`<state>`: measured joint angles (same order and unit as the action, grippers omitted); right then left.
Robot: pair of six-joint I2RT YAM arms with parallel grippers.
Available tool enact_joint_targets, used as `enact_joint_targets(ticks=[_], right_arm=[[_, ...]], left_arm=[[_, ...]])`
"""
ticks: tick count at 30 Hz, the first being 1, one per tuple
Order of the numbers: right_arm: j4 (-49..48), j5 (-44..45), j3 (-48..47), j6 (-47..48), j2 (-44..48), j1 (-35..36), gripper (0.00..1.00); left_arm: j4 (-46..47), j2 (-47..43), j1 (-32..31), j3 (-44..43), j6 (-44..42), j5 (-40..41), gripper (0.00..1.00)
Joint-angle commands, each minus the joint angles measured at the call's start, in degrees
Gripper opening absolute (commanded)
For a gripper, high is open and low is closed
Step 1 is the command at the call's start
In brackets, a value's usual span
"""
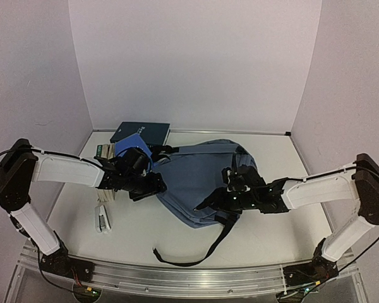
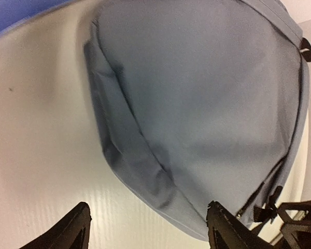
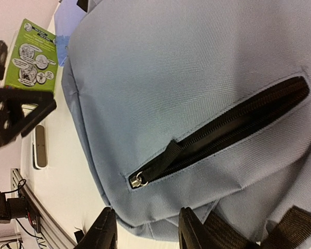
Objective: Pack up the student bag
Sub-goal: Zip the student bag at the center of the board.
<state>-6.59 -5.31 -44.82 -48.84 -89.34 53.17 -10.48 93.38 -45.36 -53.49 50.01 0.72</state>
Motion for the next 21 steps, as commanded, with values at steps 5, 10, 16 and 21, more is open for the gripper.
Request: enact_joint_targets(ticks=[5, 10, 16, 21], right_arm=[[-3.2, 3.8, -4.0, -2.4, -6.1, -0.5, 0.34], [-5.2, 3.5, -4.3, -3.1, -8.5, -1.0, 0.33], [-7.8, 1.9, -5.1, -2.9, -11.2, -1.5, 0.31], [-8.2, 1.1, -6.0, -2.7, -13.3, -1.8, 0.27]], left_arm=[[6.1, 3.4, -5.1, -1.1, 5.3, -4.7, 0.59], [5.7, 6.2, -5.4, -2.3, 5.3, -6.0, 0.56], [7.5, 6.8, -5.4, -1.3, 6.1, -6.2, 0.57], [8.9, 7.9, -5.4, -1.7, 6.0, -7.1, 0.51]])
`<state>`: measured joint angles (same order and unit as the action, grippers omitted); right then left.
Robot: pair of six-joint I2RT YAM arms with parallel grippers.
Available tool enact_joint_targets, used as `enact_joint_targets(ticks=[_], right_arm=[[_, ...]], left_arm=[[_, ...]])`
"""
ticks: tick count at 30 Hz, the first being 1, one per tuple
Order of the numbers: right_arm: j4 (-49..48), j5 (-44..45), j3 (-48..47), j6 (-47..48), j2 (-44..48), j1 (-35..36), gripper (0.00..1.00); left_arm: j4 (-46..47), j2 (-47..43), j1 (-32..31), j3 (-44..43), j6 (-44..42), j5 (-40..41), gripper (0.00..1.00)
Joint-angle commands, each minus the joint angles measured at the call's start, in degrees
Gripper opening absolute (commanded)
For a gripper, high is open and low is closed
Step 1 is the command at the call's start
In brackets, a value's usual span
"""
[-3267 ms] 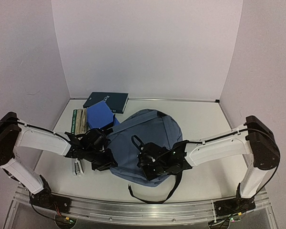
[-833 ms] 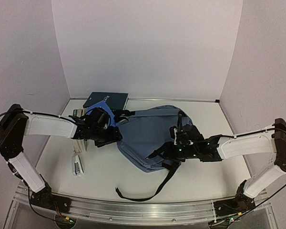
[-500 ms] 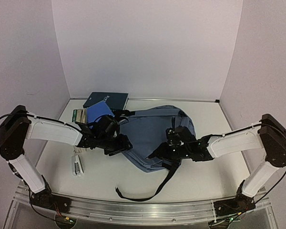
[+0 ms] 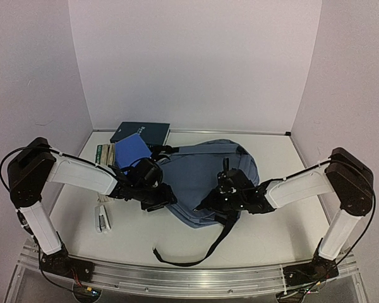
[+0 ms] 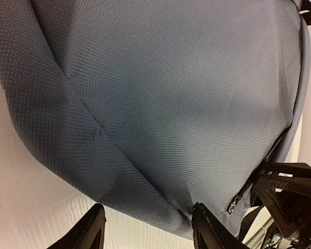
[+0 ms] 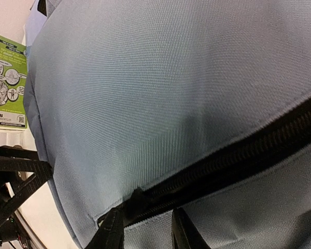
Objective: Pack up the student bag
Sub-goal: Zip the student bag at the center of the board.
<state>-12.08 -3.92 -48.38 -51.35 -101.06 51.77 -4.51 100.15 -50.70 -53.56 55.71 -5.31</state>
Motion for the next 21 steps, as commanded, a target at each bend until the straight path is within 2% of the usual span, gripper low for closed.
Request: enact_joint_targets(ticks=[1, 7, 15, 17, 21], right_arm=[[-2.9, -0.4, -2.4, -0.2, -1.7, -0.4, 0.27], [-4.0, -0.9, -3.0, -0.6, -2.6, -0.5, 0.23], [-4.3, -1.1, -3.2, -1.8, -3.3, -0.6, 0.01], [-4.3, -0.6, -2.5, -2.5, -2.3, -0.7, 0.0], [-4.4, 1.3, -0.2, -4.1, 0.7, -0.6, 0.0]], left_arm=[[3.0, 1.3, -0.1, -1.7, 0.3, -1.1, 0.47], [3.2, 2.0, -0.1, -2.1, 0.4, -1.4, 0.31], [2.5, 2.0, -0.1, -1.8, 0.9, -0.2, 0.07], [2.3, 1.7, -0.1, -1.3, 1.2, 0.5, 0.02], [1.1, 1.4, 0.0, -1.1, 1.4, 1.8, 0.0]])
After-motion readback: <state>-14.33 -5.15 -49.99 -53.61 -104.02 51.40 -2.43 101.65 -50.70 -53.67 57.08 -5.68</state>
